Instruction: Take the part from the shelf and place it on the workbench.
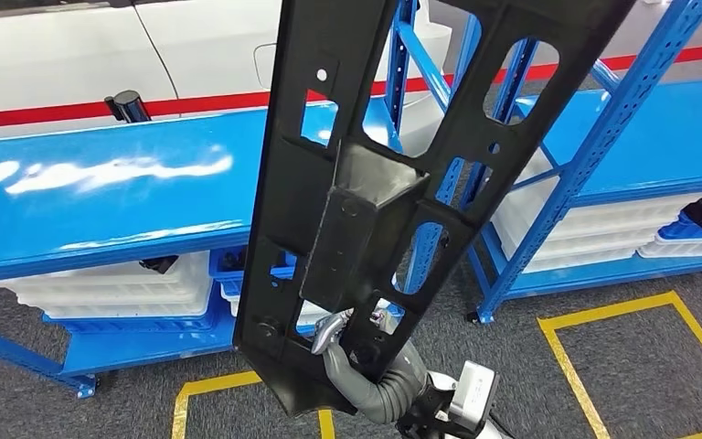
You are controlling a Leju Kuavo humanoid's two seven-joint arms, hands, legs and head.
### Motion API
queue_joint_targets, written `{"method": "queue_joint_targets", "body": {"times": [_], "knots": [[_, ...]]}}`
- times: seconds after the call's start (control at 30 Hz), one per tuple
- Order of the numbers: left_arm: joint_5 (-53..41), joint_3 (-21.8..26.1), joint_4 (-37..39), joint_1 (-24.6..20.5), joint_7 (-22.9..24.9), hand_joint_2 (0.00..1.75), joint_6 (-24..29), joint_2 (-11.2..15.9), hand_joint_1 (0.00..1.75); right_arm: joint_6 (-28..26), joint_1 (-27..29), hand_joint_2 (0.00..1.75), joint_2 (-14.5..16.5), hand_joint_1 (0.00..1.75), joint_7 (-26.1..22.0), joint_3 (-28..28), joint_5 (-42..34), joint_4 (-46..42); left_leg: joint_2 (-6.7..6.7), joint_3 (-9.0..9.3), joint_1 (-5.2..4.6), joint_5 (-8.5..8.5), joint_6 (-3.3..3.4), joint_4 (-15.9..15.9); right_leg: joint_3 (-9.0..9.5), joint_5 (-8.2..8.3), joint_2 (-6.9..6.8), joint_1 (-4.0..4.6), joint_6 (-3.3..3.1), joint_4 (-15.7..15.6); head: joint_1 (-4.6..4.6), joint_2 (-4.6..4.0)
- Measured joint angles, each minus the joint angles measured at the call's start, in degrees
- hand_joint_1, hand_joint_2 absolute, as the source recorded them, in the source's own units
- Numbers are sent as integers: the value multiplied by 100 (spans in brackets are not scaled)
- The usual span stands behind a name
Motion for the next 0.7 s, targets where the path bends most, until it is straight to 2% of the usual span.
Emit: {"method": "queue_joint_targets", "body": {"times": [0.03,0.07,0.1,0.13,0.17,0.2,0.23,0.27,0.3,0.37,0.4,0.43,0.47,0.5,0.53,0.57,0.6,0.63,0.67,0.7], "knots": [[-3,0,0,0,1,175,-2,-3,0,-1,0,175,0,175,0,-1,-1,0,16,-92,0,71,2,9,-82,-222,-9,-12,24,417,3,0],[-5,0,0,1,1,175,-2,-5,0,-3,2,175,0,175,0,-1,-1,0,32,-187,0,141,-5,22,-105,-296,-13,-17,43,732,4,0],[-5,0,0,2,2,175,-2,-5,0,-6,3,175,0,175,-1,-1,-2,0,47,-284,0,206,-13,40,-36,-223,-17,-21,55,863,4,0],[-6,0,0,1,2,175,-3,-5,0,-9,3,175,0,175,-1,-1,-3,0,58,-378,0,266,-24,63,138,-63,-24,-23,58,779,4,0],[-8,0,0,-1,2,175,-5,-6,0,-11,2,175,0,175,0,-1,-5,-1,64,-466,0,318,-37,94,422,95,-36,-23,51,473,4,0],[-13,0,0,-3,2,175,-9,-9,0,-11,-2,175,0,175,0,-2,-7,-2,66,-540,-3,358,-54,129,775,151,-57,-19,34,26,4,0],[-18,0,0,-5,2,175,-14,-11,0,-13,-7,175,0,175,-1,-4,-10,-9,66,-596,-9,392,-75,166,1110,122,-74,-6,12,-451,3,0],[-24,0,0,-8,2,175,-18,-14,0,-15,-12,175,0,175,-2,-7,-11,-16,68,-635,-13,432,-103,196,1347,51,-88,11,-15,-819,2,0],[-28,0,0,-10,2,175,-21,-16,0,-21,-16,175,0,175,-4,-10,-13,-23,72,-662,-12,473,-134,211,1469,-19,-95,29,-47,-1039,0,0],[-31,0,0,-7,2,175,-23,-16,0,-38,-14,175,0,175,-9,-11,-14,-30,76,-710,1,543,-204,228,1438,24,-96,34,-120,-1126,1,0],[-33,-1,0,-2,2,175,-23,-16,0,-46,-13,175,0,175,-9,-11,-14,-31,61,-756,13,473,-241,286,1389,84,-98,23,-158,-1129,-1,0],[-36,-1,0,4,2,175,-23,-16,0,-50,-12,175,1,175,-10,-11,-13,-31,43,-833,26,287,-280,450,1323,157,-100,8,-192,-1138,-3,0],[-38,-2,0,6,2,175,-24,-16,0,-51,-14,175,2,175,-10,-11,-11,-31,24,-938,50,6,-318,733,1244,231,-103,-5,-215,-1141,-7,0],[-41,-2,0,6,2,175,-25,-16,0,-52,-13,175,3,175,-11,-10,-10,-31,11,-1056,68,-314,-358,1126,1156,303,-99,-6,-228,-1138,-9,0],[-43,-2,0,4,2,175,-25,-16,0,-53,-12,175,3,175,-13,-10,-9,-31,9,-1161,90,-566,-389,1554,1063,375,-99,-6,-232,-1136,-9,0],[-44,-2,0,4,2,175,-26,-16,0,-54,-9,175,3,175,-13,-9,-9,-31,9,-1212,111,-683,-415,1891,968,446,-99,-7,-225,-1132,-8,0],[-44,-2,0,3,2,175,-26,-16,0,-55,-6,175,3,175,-14,-9,-10,-31,9,-1179,130,-657,-436,2058,873,515,-98,-11,-213,-1128,-7,0],[-45,-2,0,2,2,175,-26,-16,0,-57,-4,175,3,175,-14,-9,-10,-31,9,-1038,148,-520,-453,1996,781,582,-95,-18,-194,-1125,-7,0],[-45,-2,0,-1,2,175,-26,-16,0,-58,-3,175,3,175,-14,-9,-11,-31,8,-794,166,-347,-469,1715,700,646,-91,-26,-169,-1120,-7,0],[-46,-2,-1,-7,2,175,-26,-17,0,-60,-4,175,3,175,-14,-9,-10,-31,-1,-466,186,-223,-481,1279,632,704,-84,-30,-137,-1115,-7,0]]}}
